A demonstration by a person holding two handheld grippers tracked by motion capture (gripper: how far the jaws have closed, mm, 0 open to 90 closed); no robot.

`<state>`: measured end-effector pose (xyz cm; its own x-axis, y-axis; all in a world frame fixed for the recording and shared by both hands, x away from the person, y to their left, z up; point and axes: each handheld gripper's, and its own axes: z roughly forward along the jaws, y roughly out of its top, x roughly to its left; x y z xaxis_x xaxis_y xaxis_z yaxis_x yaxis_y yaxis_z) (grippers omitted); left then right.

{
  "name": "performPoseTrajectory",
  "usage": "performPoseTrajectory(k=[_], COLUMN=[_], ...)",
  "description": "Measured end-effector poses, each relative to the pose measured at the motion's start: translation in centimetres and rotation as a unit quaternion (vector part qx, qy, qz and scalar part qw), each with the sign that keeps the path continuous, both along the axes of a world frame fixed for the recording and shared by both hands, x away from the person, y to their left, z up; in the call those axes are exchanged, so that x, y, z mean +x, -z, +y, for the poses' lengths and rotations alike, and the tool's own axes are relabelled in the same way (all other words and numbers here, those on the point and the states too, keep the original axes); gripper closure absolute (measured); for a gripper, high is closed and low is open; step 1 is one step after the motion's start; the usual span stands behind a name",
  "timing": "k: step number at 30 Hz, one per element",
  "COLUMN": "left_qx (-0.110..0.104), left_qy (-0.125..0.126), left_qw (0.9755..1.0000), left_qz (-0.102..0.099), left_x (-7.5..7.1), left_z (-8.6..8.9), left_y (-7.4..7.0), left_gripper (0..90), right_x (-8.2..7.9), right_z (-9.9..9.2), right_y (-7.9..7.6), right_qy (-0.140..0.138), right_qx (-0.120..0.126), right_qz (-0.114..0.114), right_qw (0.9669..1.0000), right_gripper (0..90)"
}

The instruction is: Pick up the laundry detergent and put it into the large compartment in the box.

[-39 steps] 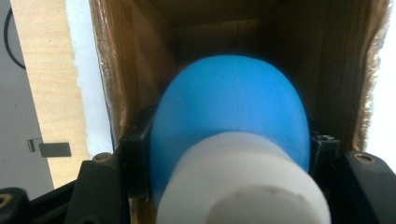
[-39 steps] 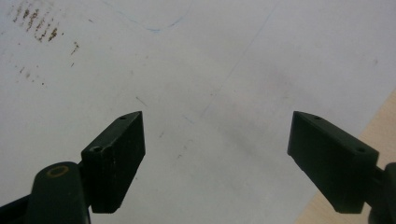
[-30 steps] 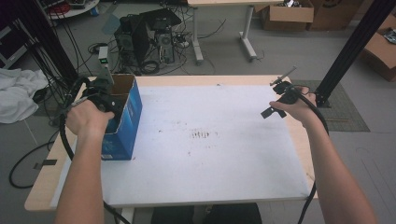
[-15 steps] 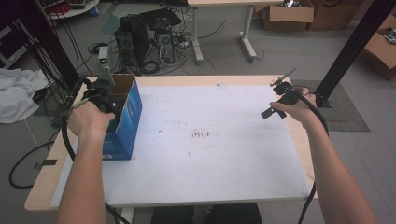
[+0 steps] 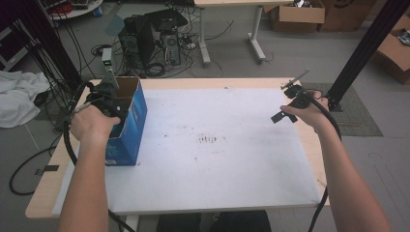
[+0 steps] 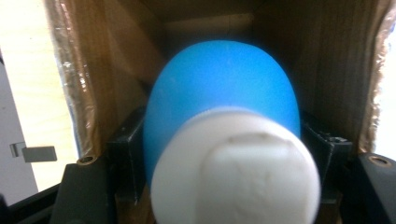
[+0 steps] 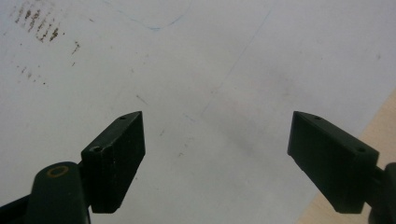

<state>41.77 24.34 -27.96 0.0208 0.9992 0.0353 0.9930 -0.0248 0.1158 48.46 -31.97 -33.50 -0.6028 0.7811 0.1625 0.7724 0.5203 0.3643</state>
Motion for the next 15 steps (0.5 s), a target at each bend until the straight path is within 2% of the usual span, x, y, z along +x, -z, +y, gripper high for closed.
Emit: performPoseTrajectory(k=[5,8,12,15], left_qx=[0.005,-0.005,-0.002,0.009], left_qy=[-0.003,0.0,0.01,0.02], left_qw=[1.0,0.9999,0.9998,0.9994], left_qz=[-0.005,-0.011,-0.015,-0.026], left_x=[-0.3,-0.4,-0.6,-0.8], left_z=[0.0,-0.1,-0.5,-0.9], left_y=[-1.2,-2.0,-3.3,-4.5], left_gripper=[27.2,25.1,23.9,22.4], right_x=[0.0,-0.1,-0.1,-0.2], right_z=[-0.1,-0.1,0.0,0.0], right_y=[-0.1,-0.1,-0.2,-0.3], right_qy=[0.001,0.001,0.0,-0.001], right_qx=[0.002,0.002,0.003,0.004], right_qz=[0.0,-0.001,-0.001,-0.002], right_qw=[1.0,1.0,1.0,1.0], right_gripper=[19.0,19.0,19.1,19.0])
